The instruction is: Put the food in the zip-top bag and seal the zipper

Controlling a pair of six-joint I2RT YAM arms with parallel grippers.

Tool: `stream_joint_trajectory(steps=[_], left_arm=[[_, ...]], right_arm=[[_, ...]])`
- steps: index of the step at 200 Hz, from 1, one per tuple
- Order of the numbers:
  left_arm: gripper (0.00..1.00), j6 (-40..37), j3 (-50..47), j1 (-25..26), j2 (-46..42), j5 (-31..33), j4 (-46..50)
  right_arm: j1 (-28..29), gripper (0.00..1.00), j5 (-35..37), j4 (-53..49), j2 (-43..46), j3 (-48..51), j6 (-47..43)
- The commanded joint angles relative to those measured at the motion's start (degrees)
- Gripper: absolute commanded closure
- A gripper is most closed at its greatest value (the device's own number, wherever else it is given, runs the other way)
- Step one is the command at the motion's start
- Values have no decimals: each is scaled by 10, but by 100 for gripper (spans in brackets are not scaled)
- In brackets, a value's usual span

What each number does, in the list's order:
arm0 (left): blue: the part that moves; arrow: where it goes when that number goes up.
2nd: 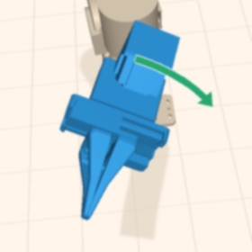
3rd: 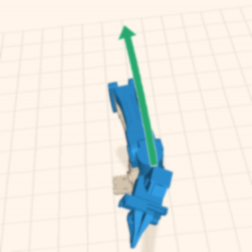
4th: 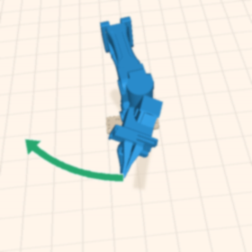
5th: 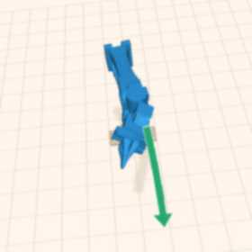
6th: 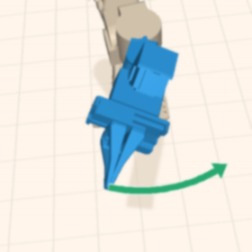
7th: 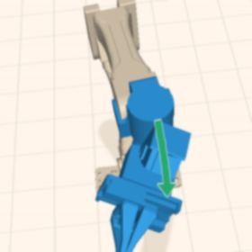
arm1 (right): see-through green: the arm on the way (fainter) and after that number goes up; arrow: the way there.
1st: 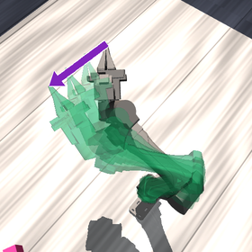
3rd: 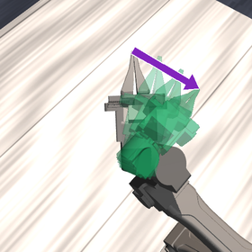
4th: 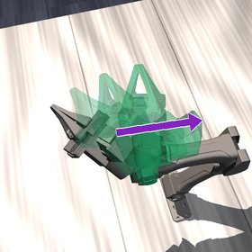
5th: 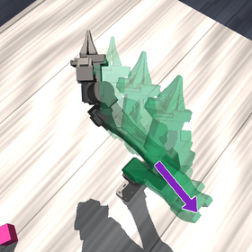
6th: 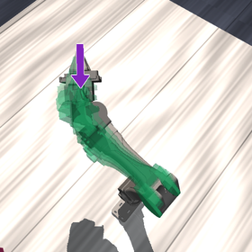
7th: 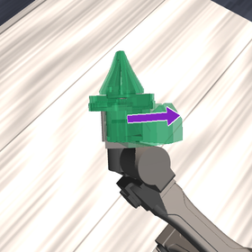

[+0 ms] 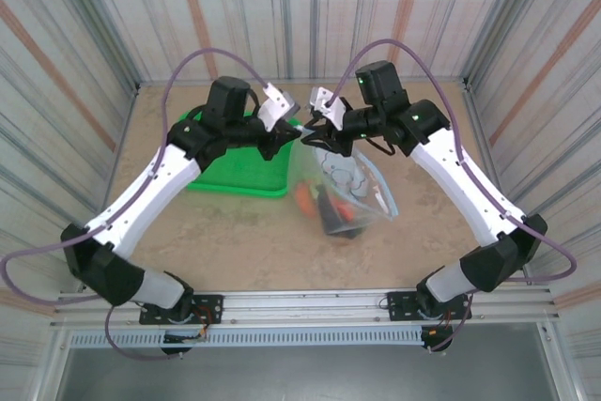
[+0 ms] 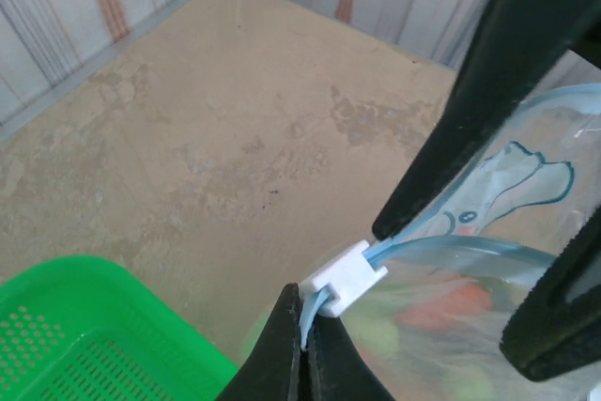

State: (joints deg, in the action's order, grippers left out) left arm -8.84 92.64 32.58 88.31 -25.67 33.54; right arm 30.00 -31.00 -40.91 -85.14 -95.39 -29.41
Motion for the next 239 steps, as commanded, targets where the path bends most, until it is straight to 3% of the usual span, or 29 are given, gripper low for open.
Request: stream_joint_trajectory(steps=[1,25,67,104,163,239], left_arm=[[100,47,47,-7,17,30,25],[100,43,52,-6,19,22,20],[100,37,-20,-5,-11,-86,-62],[100,20,-42,-4,-9,-126,-77],[100,-8,-54,12,-9,-94,-51],[100,-74,-74,29,-33,-75,-20]], right_arm=[[-21,63,57,23,20,-5,35],[-39,63,68,24,35,4,34],[-61,66,-91,50,70,50,28],[-61,66,-138,53,49,51,13],[-62,66,-167,57,25,62,-30],[-46,70,-163,-22,-6,45,-134]])
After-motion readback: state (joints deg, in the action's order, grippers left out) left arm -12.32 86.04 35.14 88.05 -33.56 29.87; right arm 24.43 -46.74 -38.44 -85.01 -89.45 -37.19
